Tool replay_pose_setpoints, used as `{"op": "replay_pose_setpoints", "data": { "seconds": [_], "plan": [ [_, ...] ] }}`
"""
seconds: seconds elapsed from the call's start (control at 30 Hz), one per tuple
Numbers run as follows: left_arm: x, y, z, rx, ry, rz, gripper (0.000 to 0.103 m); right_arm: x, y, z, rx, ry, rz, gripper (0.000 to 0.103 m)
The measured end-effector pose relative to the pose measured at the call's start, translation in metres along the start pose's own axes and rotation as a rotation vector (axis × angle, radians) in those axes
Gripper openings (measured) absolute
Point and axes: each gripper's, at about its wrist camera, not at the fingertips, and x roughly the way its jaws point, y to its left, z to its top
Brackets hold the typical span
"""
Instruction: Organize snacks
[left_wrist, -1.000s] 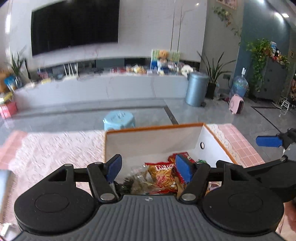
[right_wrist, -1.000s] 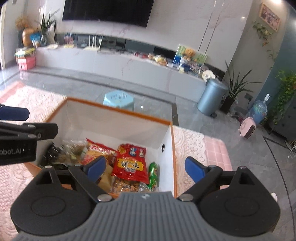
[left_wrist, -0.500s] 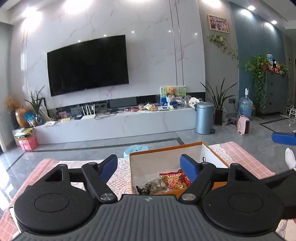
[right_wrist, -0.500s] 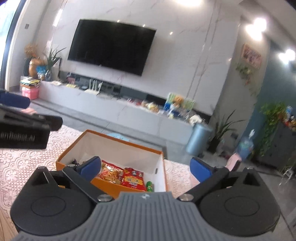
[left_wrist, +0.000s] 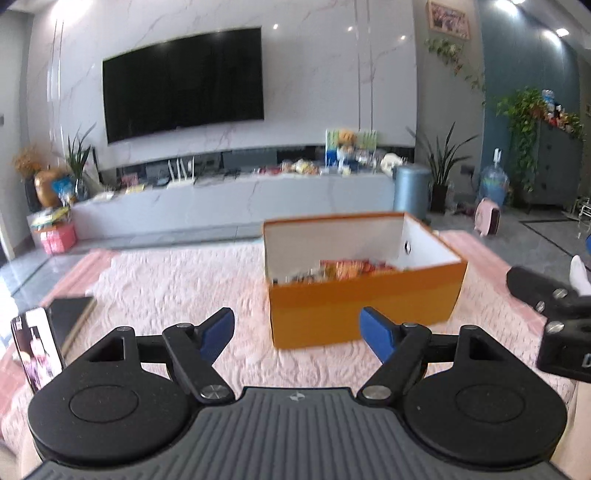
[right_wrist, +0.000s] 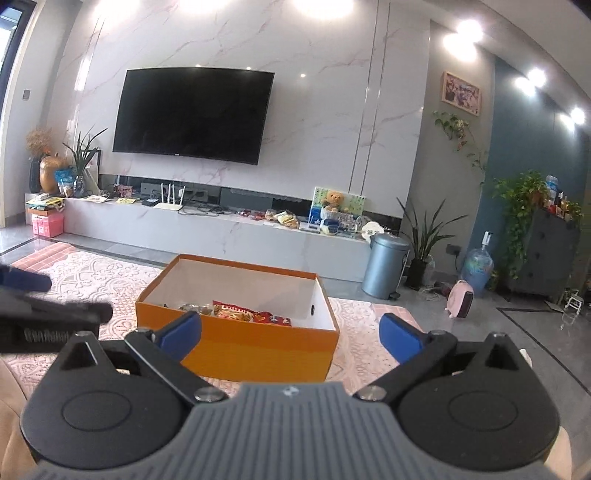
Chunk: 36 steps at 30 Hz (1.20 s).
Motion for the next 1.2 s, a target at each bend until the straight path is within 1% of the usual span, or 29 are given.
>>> {"op": "replay_pose_setpoints", "data": {
  "seconds": [0.1, 0.17, 0.23, 0.33, 0.47, 0.57, 1.2],
  "plan": [
    [0.003, -0.004, -0.012, 0.013, 0.026, -0.023, 0.091, -0.001, 0.002, -0.009, 0.001, -0.006, 0.001, 0.099],
    [0.005, -0.008, -0.017, 0.036, 0.039, -0.015, 0.091, 0.001, 0.001, -0.014, 0.006, 0.005, 0.003, 0.099],
    [0.008, -0.008, -0.022, 0.036, 0.06, -0.013, 0.091, 0.006, -0.001, -0.018, 0.015, 0.032, 0.011, 0.099],
    [0.012, -0.007, -0.026, 0.01, 0.091, -0.019, 0.091, 0.015, -0.004, -0.023, 0.038, 0.074, 0.016, 0.099],
    [0.012, -0.006, -0.028, 0.005, 0.1, -0.002, 0.091, 0.025, -0.007, -0.025, 0.077, 0.128, 0.029, 0.099],
    [0.011, -0.005, -0.027, -0.001, 0.114, 0.001, 0.091, 0.029, -0.007, -0.025, 0.086, 0.145, 0.032, 0.099],
    [0.001, 0.0, -0.019, 0.0, 0.11, 0.007, 0.091, 0.026, -0.007, -0.023, 0.089, 0.147, 0.033, 0.099]
  ]
}}
